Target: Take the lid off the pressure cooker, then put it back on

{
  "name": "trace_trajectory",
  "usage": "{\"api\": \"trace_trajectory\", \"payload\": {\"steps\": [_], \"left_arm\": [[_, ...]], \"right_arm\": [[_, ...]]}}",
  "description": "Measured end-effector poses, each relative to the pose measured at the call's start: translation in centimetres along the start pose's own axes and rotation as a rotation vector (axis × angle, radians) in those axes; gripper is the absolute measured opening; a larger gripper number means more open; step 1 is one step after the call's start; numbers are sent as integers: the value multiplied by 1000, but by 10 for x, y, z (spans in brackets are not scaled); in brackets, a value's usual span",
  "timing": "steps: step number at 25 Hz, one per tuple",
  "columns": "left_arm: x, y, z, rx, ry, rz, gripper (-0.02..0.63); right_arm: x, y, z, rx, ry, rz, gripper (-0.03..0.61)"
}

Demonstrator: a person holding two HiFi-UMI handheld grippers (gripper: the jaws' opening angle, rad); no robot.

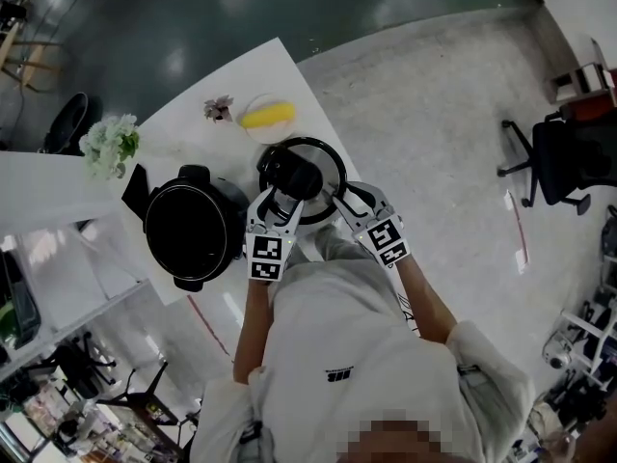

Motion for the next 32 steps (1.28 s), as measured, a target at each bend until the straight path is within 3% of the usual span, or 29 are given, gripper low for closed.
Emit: {"api": "trace_trajectory", "payload": {"steps": [18,32], "left_arm": [[3,22,2,-32,37,-38,259],[1,81,-20,-181,24,-86,273]], "right_arm": [[4,-1,-2,-12,9,-25,135],[14,17,-7,-60,21,-2,135]]}}
Point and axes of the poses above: the fingertips, and each gripper's own axes: y forward along the fingers, x to its right, z out of its top, the point moved 8 cm from there along -y, backward along the fingers, and after that the axes turned 1 degree about x, right-handed, at the moved point
